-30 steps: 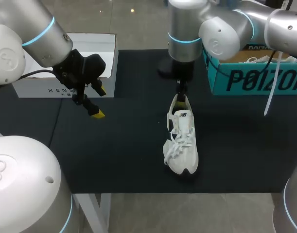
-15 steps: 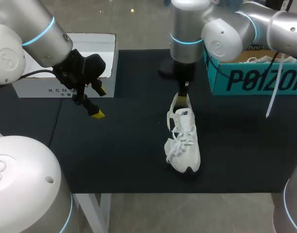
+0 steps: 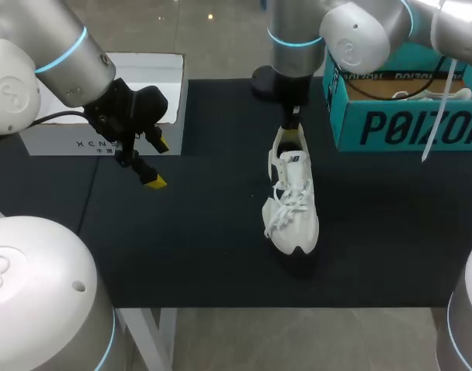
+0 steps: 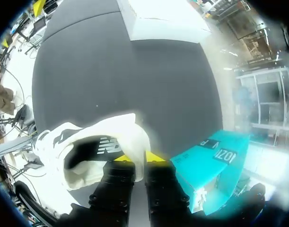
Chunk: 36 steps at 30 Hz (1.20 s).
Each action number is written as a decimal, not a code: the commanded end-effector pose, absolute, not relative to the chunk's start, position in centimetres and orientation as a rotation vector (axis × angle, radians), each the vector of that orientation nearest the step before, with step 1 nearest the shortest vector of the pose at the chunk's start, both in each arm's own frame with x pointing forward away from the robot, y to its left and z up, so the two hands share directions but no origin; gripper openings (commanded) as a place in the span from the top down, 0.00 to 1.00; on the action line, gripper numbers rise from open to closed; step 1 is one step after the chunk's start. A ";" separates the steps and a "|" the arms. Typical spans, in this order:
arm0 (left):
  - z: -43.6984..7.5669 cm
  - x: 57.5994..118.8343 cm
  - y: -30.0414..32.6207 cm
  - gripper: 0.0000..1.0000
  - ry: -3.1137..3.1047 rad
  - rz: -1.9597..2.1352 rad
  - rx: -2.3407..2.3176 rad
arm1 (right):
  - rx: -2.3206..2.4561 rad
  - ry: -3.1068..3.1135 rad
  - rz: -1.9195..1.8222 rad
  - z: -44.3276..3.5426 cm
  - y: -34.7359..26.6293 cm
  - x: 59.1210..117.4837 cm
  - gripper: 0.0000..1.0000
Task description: Take the shoe out of the shoebox, open the shoe tongue, remove and reinsert the insole, then place the shoe into the shoebox
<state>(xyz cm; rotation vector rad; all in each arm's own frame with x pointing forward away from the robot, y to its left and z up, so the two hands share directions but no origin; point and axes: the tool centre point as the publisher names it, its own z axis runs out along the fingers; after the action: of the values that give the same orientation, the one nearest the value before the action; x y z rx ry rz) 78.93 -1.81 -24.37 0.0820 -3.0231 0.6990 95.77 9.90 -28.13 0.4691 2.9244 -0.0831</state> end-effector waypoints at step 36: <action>-24.4 79.0 -1.9 0.00 -3.024 0.693 0.082 | 1.429 2.704 -0.177 -13.0 -4.7 101.3 1.00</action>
<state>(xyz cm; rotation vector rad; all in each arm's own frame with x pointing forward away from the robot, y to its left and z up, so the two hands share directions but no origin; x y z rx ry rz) 78.93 -1.81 -24.37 0.0819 -3.0231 0.6990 101.36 -4.59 -13.15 1.4279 2.7046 -0.1803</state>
